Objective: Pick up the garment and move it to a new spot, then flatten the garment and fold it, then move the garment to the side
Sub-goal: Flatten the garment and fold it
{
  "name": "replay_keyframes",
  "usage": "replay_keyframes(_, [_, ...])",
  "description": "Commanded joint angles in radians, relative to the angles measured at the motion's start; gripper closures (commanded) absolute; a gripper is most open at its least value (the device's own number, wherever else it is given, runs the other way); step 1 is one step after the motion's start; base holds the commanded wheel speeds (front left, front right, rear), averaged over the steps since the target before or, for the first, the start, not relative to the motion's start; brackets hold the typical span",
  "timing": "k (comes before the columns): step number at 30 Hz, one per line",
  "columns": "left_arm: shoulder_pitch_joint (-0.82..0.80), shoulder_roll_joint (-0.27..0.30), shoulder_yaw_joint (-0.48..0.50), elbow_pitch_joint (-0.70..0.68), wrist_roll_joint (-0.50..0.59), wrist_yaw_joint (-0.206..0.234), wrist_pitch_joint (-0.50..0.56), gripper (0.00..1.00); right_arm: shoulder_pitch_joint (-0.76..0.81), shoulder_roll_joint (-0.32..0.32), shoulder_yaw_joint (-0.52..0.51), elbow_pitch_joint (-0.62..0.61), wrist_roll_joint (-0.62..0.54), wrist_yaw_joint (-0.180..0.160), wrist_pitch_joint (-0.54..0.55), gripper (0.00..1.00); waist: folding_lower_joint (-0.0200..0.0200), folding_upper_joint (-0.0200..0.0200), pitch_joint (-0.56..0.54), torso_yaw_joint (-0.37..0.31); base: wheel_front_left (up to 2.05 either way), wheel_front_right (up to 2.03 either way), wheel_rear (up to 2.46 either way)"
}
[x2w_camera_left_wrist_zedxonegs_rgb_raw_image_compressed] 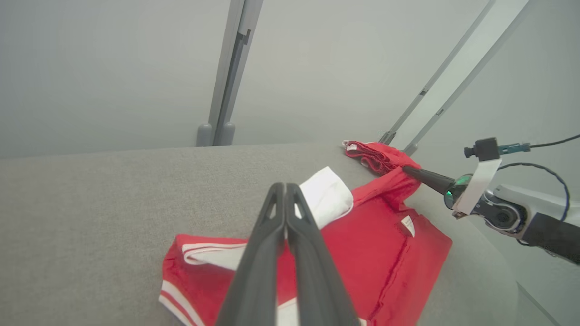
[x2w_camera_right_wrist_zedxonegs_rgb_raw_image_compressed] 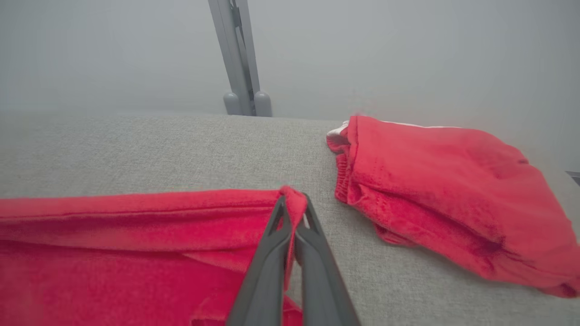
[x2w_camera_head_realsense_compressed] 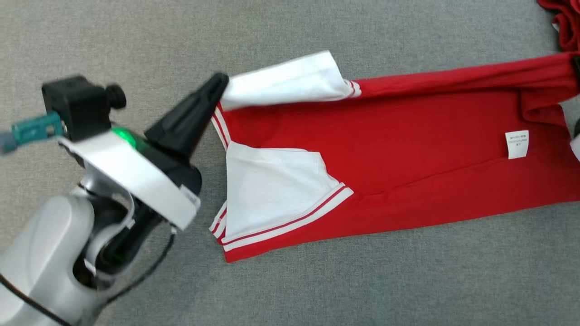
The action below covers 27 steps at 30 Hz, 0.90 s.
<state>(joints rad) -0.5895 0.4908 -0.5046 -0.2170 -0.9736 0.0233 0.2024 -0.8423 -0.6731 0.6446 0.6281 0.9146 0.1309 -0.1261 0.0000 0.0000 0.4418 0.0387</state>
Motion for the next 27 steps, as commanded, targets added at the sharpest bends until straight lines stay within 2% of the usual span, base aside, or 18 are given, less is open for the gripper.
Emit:
replay_keyframes(1, [0.045,0.008,0.003,-0.038,-0.013,0.018,-0.001,1.00,0.042,-0.029,0.000,-0.021,0.015,0.000,-0.017,1.00,0.0000,0.0000,-0.004,0.005,0.00,0.00,0.00])
replay_keyframes(7, [0.157,0.018,-0.011,-0.134,-0.032,0.058,-0.006,1.00,0.135,-0.080,-0.013,-0.074,0.051,0.000,-0.048,1.00,0.0000,0.0000,-0.010,0.010,0.00,0.00,0.00])
replay_keyframes(13, [0.251,0.011,-0.030,-0.161,-0.040,0.080,-0.031,1.00,0.227,-0.089,-0.039,-0.118,0.062,0.000,-0.071,1.00,0.0000,0.0000,-0.011,0.009,0.00,0.00,0.00])
replay_keyframes(20, [0.299,-0.019,-0.049,-0.088,-0.050,0.053,-0.075,1.00,0.294,-0.065,-0.060,-0.136,0.057,0.000,-0.082,1.00,0.0000,0.0000,-0.006,0.008,0.00,0.00,0.00])
replay_keyframes(21, [0.301,-0.022,-0.048,-0.069,-0.049,0.047,-0.084,1.00,0.300,-0.060,-0.062,-0.134,0.051,0.000,-0.082,0.95,0.0000,0.0000,-0.006,0.007,0.00,0.00,0.00])
replay_keyframes(22, [0.301,-0.025,-0.051,-0.049,-0.044,0.044,-0.093,1.00,0.305,-0.053,-0.066,-0.131,0.050,0.000,-0.080,0.81,0.0000,0.0000,-0.006,0.007,0.00,0.00,0.00])
replay_keyframes(24, [0.300,-0.042,-0.063,0.009,-0.040,0.029,-0.106,1.00,0.318,-0.035,-0.069,-0.131,0.042,0.000,-0.073,0.84,0.0000,0.0000,-0.010,0.005,0.00,0.00,0.00])
replay_keyframes(25, [0.297,-0.044,-0.069,0.026,-0.033,0.024,-0.111,1.00,0.321,-0.033,-0.071,-0.128,0.040,0.000,-0.072,0.80,0.0000,0.0000,-0.012,0.005,0.00,0.00,0.00])
replay_keyframes(26, [0.298,-0.052,-0.072,0.042,-0.034,0.018,-0.115,1.00,0.323,-0.030,-0.075,-0.122,0.041,0.000,-0.070,0.71,0.0000,0.0000,-0.014,0.005,0.00,0.00,0.00])
replay_keyframes(27, [0.300,-0.056,-0.077,0.056,-0.033,0.016,-0.119,1.00,0.324,-0.026,-0.079,-0.116,0.040,0.000,-0.069,0.56,0.0000,0.0000,-0.017,0.005,0.00,0.00,0.00])
